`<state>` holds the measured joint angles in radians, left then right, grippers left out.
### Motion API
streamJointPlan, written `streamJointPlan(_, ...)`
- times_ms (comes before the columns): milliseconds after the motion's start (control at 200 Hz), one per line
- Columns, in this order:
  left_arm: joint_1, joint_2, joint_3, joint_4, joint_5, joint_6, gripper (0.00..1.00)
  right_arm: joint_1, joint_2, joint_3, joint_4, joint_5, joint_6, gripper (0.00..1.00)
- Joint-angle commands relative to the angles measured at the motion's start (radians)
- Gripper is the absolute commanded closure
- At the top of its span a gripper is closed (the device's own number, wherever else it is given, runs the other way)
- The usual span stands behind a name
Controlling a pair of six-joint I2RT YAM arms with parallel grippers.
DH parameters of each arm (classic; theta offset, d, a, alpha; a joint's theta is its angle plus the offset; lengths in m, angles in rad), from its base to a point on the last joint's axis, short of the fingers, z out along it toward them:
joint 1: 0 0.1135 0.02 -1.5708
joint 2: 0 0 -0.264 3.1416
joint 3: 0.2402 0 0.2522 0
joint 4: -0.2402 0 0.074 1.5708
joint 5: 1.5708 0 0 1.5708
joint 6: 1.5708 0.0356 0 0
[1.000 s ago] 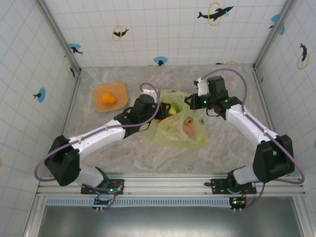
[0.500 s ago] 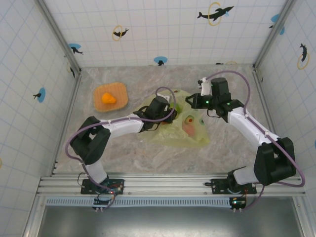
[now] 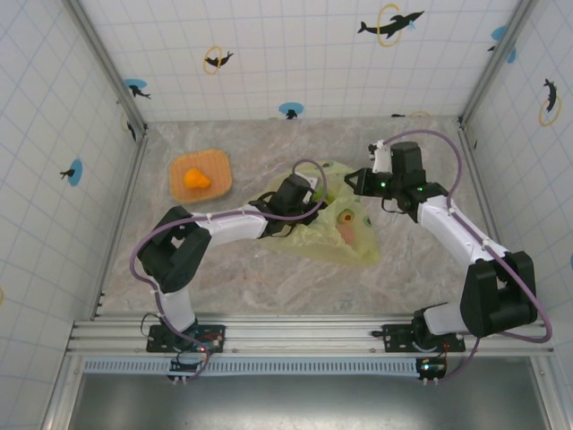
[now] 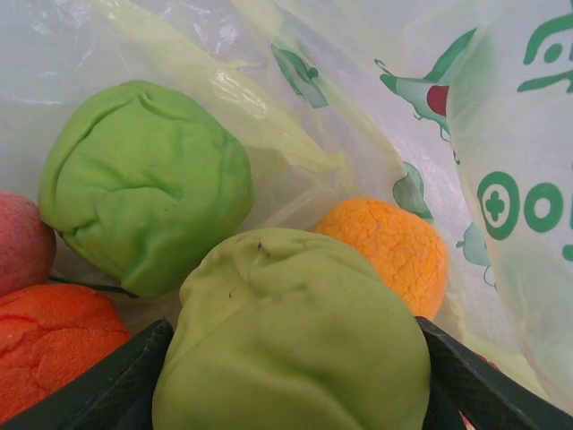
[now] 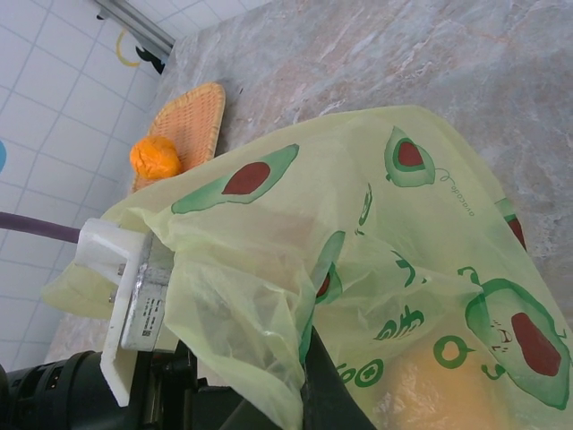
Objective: Place the fruits into the plastic bag
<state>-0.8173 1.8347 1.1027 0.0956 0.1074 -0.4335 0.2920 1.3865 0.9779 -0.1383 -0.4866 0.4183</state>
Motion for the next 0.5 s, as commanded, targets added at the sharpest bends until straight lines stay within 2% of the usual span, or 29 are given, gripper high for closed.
streamJointPlan(0,-0.002,-0.008,0.031,-0.03,0.035,0.033,0.27,-0.011,-0.022,-0.017,0.024,0.01,-0.006,1.0)
streamJointPlan(300,0.024,-0.098,0.009,-0.03,0.04,0.036,0.12,-0.012,-0.024,-0.02,-0.004,0.026,-0.036,1.0)
streamJointPlan(495,0.043,-0.165,-0.002,-0.055,0.043,0.055,0.1,-0.012,-0.025,-0.019,-0.015,0.035,-0.046,1.0)
